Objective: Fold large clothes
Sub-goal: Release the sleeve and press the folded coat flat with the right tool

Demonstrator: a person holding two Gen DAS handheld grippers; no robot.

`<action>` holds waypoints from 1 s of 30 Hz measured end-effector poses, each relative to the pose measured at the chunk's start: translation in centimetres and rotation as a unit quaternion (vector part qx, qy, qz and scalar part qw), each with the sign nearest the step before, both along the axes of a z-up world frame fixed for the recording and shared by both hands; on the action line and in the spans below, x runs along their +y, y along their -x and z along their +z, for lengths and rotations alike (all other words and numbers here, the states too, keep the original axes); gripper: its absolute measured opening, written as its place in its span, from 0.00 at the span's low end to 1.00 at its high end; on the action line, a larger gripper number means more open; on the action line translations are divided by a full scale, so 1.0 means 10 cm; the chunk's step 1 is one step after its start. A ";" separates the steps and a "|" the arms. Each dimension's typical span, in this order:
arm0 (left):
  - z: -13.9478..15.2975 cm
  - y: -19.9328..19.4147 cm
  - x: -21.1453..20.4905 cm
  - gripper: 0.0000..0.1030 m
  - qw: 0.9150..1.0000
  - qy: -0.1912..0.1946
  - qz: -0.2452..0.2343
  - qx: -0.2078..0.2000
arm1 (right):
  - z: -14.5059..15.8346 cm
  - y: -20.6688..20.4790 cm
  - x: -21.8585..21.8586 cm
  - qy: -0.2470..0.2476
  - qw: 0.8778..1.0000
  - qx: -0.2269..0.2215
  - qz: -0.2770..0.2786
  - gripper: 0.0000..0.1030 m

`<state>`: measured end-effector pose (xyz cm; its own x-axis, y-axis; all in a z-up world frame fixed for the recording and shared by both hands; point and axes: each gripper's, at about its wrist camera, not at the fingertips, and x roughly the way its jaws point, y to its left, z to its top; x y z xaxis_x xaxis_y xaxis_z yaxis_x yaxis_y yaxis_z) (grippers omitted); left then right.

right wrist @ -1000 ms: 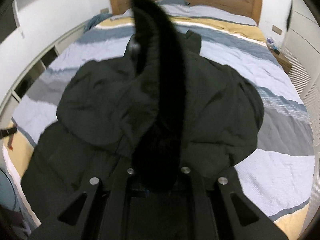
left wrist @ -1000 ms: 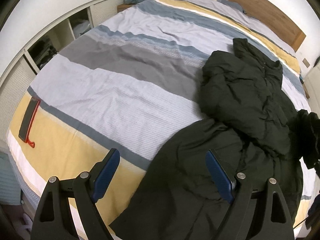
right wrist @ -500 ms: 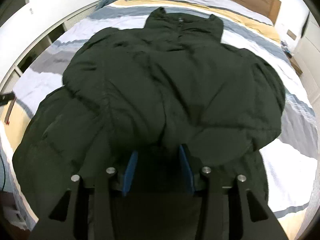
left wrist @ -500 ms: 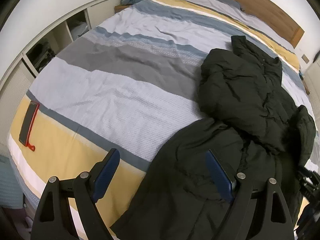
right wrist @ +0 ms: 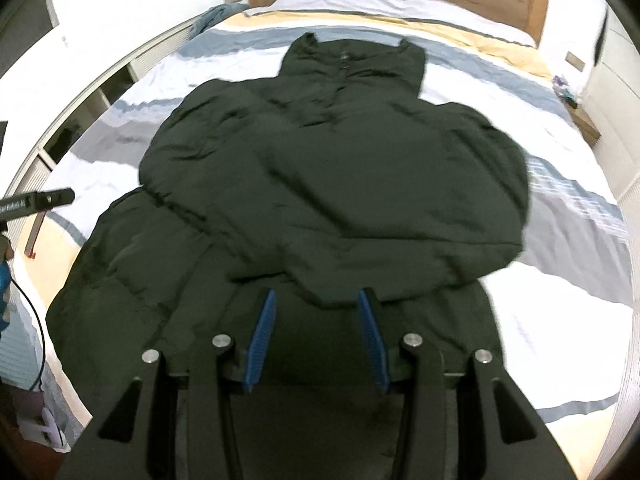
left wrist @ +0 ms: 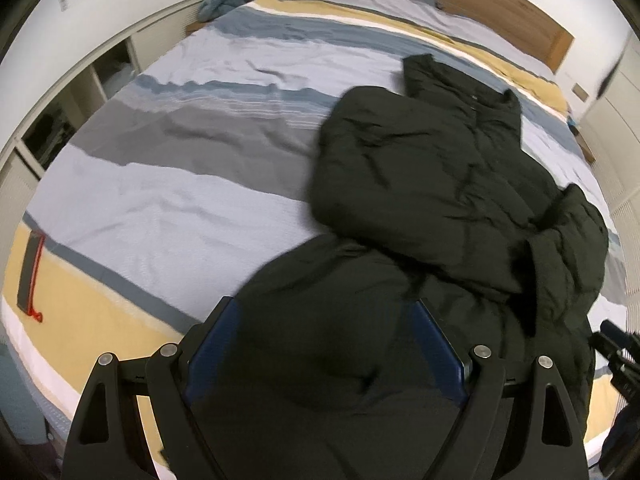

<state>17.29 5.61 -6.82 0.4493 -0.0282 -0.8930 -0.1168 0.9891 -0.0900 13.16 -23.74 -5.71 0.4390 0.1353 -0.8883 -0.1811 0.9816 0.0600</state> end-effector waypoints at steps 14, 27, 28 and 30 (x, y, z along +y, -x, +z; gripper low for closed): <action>-0.05 -0.27 -1.05 0.84 0.998 0.007 -0.058 -0.010 | 0.03 -0.18 -0.75 0.014 0.999 -0.005 -0.041 0.40; -0.01 -0.87 -1.79 0.84 0.992 0.004 -0.116 -0.041 | 0.01 -0.76 -0.94 0.025 0.998 -0.023 -0.045 0.48; -0.03 -0.91 -1.84 0.84 0.992 0.002 -0.121 -0.043 | 0.00 -0.81 -0.94 0.025 0.998 -0.023 -0.046 0.48; -0.06 -0.99 -1.92 0.84 0.991 -0.003 -0.130 -0.044 | -0.03 -0.91 -0.95 0.024 0.998 -0.023 -0.048 0.48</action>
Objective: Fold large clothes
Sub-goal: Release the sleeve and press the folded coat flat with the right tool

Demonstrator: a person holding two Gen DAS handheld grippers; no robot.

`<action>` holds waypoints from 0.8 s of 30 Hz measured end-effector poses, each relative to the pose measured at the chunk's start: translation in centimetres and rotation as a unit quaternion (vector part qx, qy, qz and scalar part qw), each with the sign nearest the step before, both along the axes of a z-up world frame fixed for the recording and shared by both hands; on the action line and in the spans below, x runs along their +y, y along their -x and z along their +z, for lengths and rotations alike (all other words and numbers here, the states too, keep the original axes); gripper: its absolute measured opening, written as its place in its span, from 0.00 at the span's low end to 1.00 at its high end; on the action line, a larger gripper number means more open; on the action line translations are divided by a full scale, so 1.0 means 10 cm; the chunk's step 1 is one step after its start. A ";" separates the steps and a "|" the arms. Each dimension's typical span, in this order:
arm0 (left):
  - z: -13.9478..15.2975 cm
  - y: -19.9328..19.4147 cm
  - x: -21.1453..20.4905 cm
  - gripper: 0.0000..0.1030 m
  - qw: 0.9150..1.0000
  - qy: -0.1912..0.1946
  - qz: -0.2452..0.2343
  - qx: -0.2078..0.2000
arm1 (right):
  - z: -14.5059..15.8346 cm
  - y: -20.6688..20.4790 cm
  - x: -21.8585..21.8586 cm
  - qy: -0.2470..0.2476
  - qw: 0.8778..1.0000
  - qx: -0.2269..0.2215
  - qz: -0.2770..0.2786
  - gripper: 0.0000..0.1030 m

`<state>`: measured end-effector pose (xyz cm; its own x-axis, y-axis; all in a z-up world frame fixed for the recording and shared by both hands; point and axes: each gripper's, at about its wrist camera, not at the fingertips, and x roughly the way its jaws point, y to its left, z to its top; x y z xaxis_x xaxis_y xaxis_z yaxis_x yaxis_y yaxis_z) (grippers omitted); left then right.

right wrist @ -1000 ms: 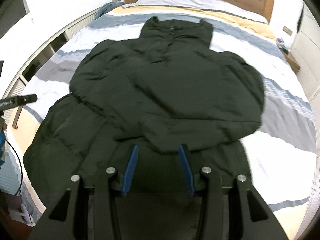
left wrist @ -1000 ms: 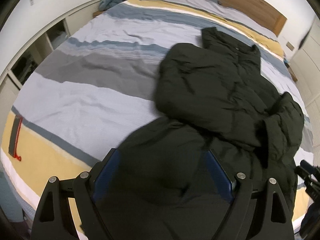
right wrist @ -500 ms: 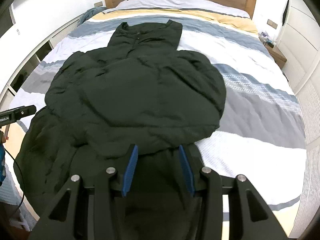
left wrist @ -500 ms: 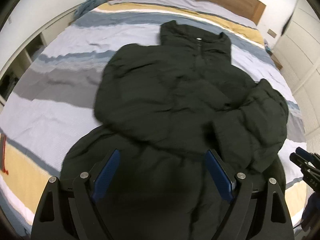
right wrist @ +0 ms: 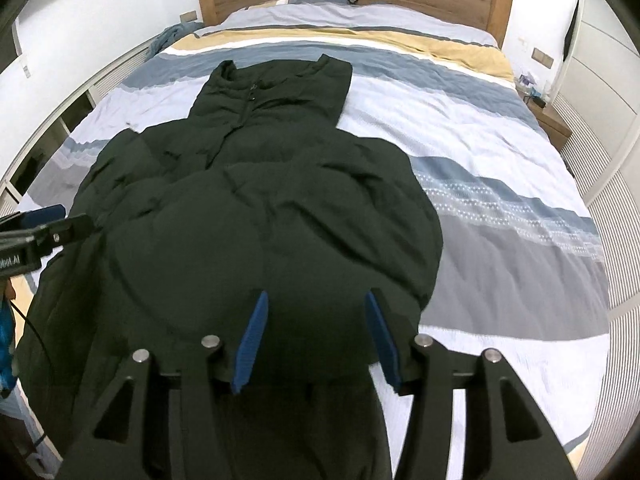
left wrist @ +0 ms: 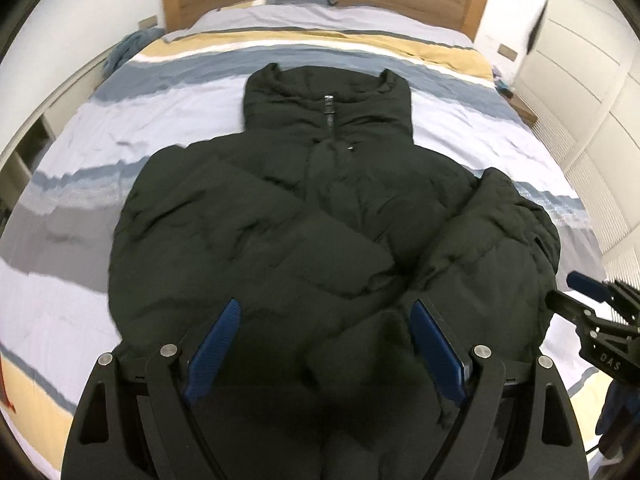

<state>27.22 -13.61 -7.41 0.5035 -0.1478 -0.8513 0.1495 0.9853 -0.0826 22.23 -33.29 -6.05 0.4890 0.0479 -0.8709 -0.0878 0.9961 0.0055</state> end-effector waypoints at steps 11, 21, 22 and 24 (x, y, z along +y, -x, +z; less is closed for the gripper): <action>-0.53 -0.24 -0.15 0.84 0.999 -0.033 -0.019 0.034 | -0.35 -0.36 -0.03 -0.022 0.999 0.024 -0.015 0.53; -0.81 -0.16 -0.14 0.88 0.998 -0.049 -0.037 0.032 | -0.73 -0.38 -0.01 -0.028 0.998 0.047 -0.030 0.59; -0.77 -0.15 -0.12 0.88 0.998 -0.046 -0.038 0.032 | -0.73 -0.39 0.00 -0.025 0.998 0.050 -0.030 0.59; -0.70 -0.13 -0.07 0.88 0.998 -0.039 -0.037 0.028 | -0.67 -0.37 0.01 -0.022 0.998 0.050 -0.033 0.59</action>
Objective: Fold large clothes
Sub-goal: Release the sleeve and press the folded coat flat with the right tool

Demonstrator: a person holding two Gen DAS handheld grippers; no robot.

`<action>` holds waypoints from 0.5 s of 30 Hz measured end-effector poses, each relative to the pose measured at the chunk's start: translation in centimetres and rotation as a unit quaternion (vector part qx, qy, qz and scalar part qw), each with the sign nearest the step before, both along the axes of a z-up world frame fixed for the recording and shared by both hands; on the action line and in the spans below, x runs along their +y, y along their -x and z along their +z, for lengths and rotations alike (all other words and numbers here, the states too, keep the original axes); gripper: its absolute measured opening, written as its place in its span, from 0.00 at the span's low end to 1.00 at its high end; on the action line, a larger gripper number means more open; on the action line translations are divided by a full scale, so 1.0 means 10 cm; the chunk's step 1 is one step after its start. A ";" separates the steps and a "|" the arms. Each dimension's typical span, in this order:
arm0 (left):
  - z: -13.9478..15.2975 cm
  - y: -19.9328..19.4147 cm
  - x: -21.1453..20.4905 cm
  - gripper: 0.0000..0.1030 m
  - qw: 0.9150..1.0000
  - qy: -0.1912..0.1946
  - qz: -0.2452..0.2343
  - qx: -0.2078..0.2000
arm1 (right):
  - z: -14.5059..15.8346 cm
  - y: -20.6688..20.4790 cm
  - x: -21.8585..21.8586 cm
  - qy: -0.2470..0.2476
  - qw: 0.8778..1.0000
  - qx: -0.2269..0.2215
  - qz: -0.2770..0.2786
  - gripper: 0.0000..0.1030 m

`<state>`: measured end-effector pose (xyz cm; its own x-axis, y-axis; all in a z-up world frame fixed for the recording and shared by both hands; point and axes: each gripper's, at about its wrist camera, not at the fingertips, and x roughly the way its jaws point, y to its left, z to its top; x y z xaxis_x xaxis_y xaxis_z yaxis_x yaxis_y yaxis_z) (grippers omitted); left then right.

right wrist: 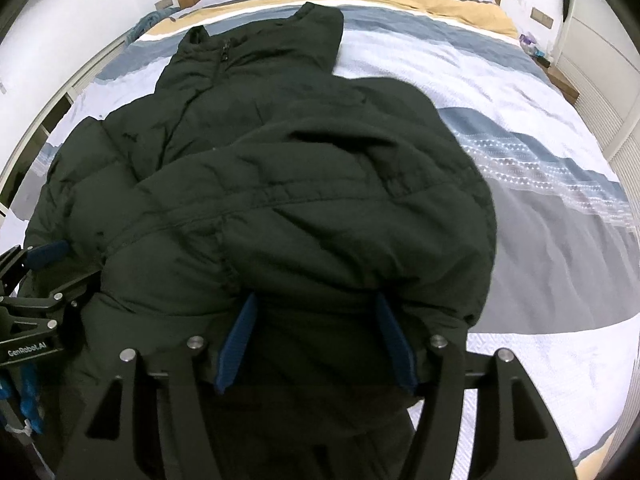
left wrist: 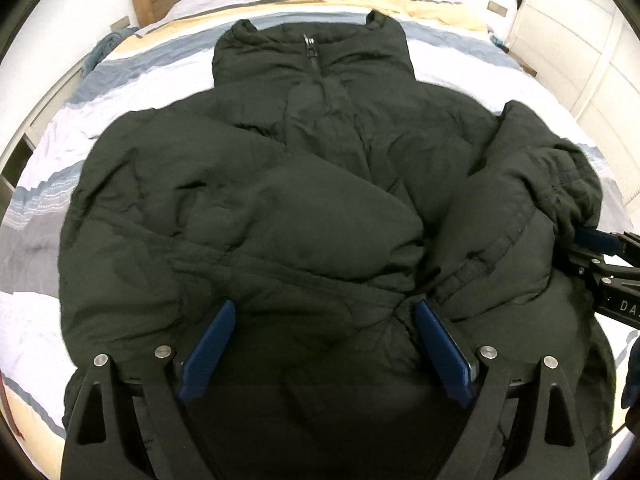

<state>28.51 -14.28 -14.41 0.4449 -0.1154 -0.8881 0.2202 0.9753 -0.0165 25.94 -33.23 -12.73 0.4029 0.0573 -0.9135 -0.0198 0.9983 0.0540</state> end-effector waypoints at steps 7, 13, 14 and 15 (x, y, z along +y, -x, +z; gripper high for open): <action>0.04 0.17 0.37 0.88 1.000 -0.004 0.020 -0.005 | 0.30 0.32 0.05 -0.012 0.999 -0.030 -0.006 0.59; 0.02 0.32 0.51 0.88 1.000 0.003 0.017 -0.003 | 0.06 0.54 0.30 -0.012 1.000 0.000 -0.003 0.59; 0.02 0.32 0.52 0.88 1.000 0.004 0.015 -0.002 | 0.02 0.57 0.34 -0.009 1.000 0.005 -0.005 0.59; 0.03 0.35 0.54 0.88 1.000 0.006 0.011 -0.002 | -0.02 0.62 0.38 -0.004 1.000 0.010 -0.006 0.59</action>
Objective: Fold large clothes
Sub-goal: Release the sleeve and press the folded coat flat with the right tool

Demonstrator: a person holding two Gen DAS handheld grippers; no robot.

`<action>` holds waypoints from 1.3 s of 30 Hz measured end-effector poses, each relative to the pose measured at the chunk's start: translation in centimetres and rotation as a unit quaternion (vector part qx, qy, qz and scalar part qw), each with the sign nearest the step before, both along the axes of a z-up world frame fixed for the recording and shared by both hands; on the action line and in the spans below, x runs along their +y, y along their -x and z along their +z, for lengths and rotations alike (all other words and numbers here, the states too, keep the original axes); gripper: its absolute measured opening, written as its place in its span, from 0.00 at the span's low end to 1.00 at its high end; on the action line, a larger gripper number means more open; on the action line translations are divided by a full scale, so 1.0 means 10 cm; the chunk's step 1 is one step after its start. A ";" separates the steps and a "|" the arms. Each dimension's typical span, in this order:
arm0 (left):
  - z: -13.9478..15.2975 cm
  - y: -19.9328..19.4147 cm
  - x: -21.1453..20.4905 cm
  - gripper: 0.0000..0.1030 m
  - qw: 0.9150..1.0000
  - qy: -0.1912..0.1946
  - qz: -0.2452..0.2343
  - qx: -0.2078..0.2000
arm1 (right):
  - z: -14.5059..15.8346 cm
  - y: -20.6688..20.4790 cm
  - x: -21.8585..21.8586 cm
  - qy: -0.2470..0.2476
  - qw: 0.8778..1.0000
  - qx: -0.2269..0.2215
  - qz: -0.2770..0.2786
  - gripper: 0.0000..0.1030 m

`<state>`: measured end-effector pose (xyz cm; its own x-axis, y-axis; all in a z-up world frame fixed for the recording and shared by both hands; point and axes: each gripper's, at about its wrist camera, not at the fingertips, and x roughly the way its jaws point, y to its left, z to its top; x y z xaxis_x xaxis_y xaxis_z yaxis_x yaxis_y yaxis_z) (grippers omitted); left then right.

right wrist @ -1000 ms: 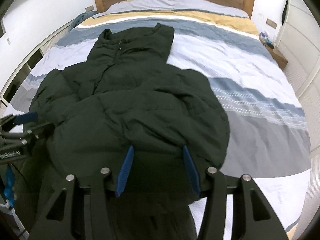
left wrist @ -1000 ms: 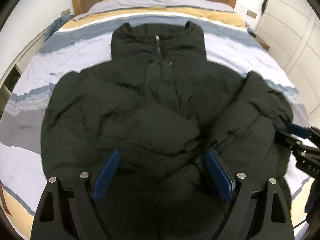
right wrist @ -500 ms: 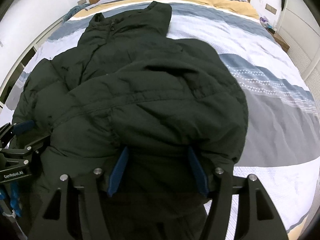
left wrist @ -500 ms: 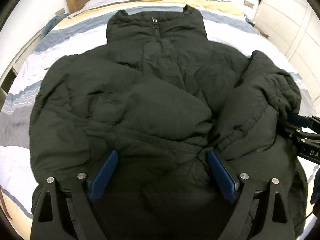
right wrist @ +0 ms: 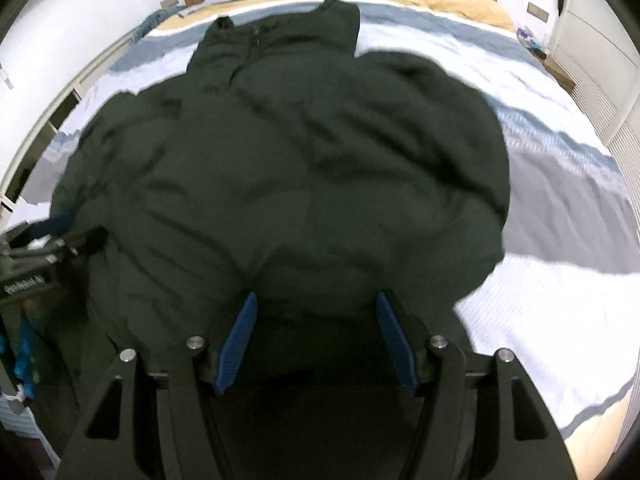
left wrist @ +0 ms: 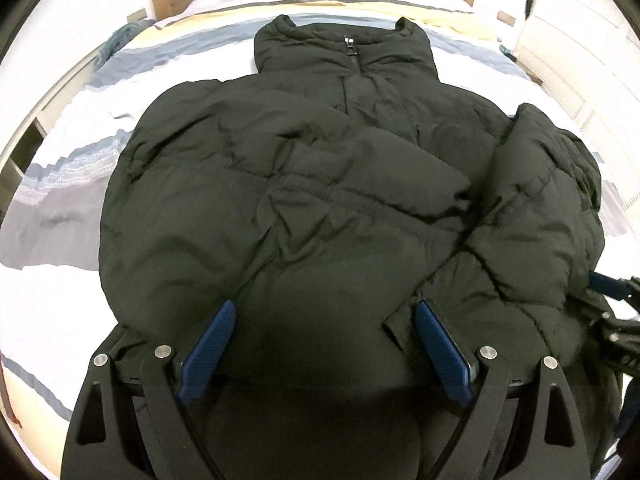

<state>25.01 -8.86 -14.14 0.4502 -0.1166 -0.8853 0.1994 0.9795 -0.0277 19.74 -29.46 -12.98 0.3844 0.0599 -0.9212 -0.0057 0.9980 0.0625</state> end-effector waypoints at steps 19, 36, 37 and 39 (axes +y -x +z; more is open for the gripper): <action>0.24 -0.40 0.51 0.87 0.998 0.006 0.007 -0.058 | 0.59 -0.03 0.40 0.042 0.997 -0.072 0.006 0.59; -0.21 -0.33 0.58 0.98 0.998 0.011 -0.038 -0.046 | -0.09 -0.05 0.34 -0.023 0.998 -0.060 -0.027 0.77; -0.19 -0.32 0.59 0.98 0.998 0.009 -0.043 -0.044 | -0.10 -0.04 0.33 -0.024 0.998 -0.055 -0.025 0.77; -0.09 -0.29 0.62 0.97 0.998 0.005 -0.045 -0.053 | -0.07 -0.04 0.32 -0.022 0.999 -0.038 -0.017 0.77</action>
